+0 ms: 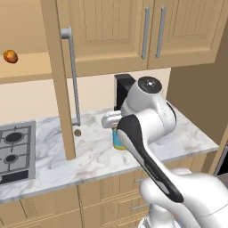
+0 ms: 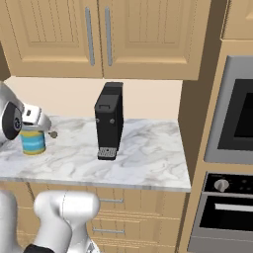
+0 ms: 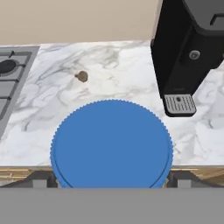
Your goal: Pick the shaker and mayonnaise from the counter and place them in the cabinet.
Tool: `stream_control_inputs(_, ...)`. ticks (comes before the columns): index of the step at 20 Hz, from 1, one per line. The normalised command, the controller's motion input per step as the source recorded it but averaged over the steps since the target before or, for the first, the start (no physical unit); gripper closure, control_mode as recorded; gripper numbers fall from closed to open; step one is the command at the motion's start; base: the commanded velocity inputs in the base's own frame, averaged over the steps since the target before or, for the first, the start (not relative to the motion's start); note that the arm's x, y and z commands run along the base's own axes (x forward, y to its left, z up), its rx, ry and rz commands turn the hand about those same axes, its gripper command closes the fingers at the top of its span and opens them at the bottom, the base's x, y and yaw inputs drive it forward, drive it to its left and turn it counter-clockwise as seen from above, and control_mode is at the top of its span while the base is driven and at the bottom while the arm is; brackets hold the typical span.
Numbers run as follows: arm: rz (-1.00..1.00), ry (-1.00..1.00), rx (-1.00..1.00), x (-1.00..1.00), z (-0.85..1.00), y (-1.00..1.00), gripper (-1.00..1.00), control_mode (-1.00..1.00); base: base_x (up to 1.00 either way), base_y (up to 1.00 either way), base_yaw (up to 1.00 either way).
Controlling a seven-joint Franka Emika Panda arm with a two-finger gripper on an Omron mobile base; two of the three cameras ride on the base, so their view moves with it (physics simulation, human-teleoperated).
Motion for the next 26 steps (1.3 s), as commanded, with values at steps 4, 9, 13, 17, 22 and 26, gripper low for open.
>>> stream_control_inputs(4,0.01,-0.19,0.00,-0.55,0.71,0.01,1.00,-1.00,0.00,0.00,0.00)
stream_control_inputs(9,0.01,-0.26,0.01,-0.48,0.48,0.00,1.00,-1.00,0.00,0.00,0.00)
stream_control_inputs(13,0.01,-0.16,0.03,-0.21,0.12,-0.01,1.00,-1.00,0.00,0.00,0.00)
stream_control_inputs(17,0.00,0.00,0.00,-0.02,0.00,0.00,1.00,-1.00,0.00,0.00,0.00)
stream_control_inputs(22,0.00,0.00,0.00,-0.15,-0.05,-0.05,1.00,1.00,-0.42,-0.15,0.00)
stream_control_inputs(26,0.00,0.00,0.00,0.00,0.00,0.00,1.00,1.00,-0.87,-0.31,0.00)
